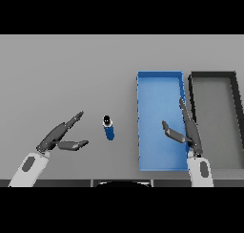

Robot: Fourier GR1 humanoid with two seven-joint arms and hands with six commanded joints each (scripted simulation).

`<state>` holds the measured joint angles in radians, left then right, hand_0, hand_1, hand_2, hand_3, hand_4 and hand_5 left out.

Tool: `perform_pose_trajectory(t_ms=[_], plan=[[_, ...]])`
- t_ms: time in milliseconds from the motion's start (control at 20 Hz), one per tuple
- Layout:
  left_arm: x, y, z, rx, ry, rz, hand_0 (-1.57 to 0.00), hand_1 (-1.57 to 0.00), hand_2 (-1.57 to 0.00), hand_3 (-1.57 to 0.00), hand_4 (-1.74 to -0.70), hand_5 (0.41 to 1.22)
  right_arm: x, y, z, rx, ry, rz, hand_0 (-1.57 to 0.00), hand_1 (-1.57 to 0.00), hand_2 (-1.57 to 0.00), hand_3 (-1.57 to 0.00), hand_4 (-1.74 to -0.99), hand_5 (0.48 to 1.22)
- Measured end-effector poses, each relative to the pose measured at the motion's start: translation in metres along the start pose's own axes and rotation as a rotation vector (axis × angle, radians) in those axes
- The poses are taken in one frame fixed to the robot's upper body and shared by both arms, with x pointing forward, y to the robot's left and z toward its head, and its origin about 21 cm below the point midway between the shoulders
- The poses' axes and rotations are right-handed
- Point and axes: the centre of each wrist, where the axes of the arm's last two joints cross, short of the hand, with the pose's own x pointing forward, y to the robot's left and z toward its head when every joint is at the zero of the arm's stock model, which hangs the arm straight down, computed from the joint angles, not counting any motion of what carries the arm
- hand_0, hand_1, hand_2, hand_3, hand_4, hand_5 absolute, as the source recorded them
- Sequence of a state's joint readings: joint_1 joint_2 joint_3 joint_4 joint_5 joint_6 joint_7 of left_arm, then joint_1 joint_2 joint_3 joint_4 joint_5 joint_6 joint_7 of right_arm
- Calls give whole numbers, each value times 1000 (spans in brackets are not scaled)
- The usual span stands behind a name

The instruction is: Pick up the blue pipe and place it into the blue bin.

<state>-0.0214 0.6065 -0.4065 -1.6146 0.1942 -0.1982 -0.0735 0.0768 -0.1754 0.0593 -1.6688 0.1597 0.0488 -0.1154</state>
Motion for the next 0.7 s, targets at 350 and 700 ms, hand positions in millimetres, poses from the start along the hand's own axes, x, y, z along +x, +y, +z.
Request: perform_pose_trajectory(t_ms=[350,700], plan=[[-1,-44,-28,-90,-13,12,1,1,1,1,-1151,456,2,6,0,1,5,-24,1,1,1,1,-1217,626],[1,-67,-71,-81,-66,49,1,1,1,1,-1120,456,4,1,0,-9,20,-16,1,1,1,1,-1211,634]])
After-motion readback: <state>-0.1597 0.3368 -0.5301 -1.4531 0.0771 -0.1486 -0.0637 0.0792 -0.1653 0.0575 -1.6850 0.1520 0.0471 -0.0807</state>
